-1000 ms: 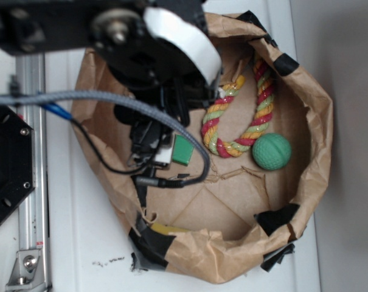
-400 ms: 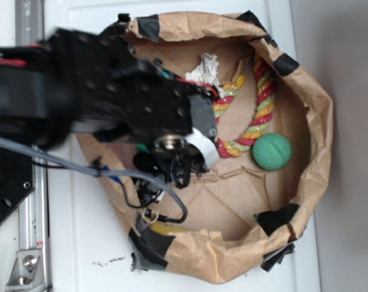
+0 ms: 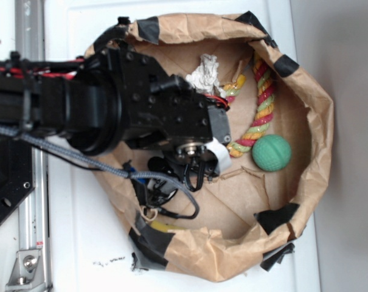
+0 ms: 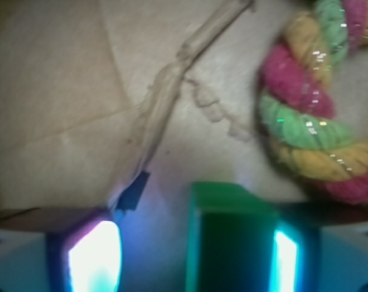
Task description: Grab the green block.
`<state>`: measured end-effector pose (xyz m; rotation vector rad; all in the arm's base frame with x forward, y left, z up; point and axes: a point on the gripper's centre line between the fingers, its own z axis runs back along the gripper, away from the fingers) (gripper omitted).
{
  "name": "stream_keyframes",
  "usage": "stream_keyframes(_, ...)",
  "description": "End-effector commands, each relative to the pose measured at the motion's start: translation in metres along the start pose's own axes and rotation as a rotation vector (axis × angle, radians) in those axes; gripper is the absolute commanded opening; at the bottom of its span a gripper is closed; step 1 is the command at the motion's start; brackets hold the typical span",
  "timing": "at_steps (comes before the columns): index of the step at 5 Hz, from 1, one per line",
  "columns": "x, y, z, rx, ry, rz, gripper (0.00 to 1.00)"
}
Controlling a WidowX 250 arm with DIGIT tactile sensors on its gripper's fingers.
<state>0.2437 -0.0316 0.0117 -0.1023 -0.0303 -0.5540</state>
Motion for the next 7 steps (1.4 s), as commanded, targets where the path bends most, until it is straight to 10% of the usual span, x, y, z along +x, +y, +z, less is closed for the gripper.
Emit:
stream_keyframes(1, 0.004, -0.008, 0.014, -0.007, -0.015, -0.057, 0.0)
stream_keyframes(5, 0.023, 0.011, 0.177, 0.141, -0.161, 0.311, 0.0)
stream_keyframes(7, 0.017, 0.0, 0.185, 0.053, -0.149, 0.499, 0.0)
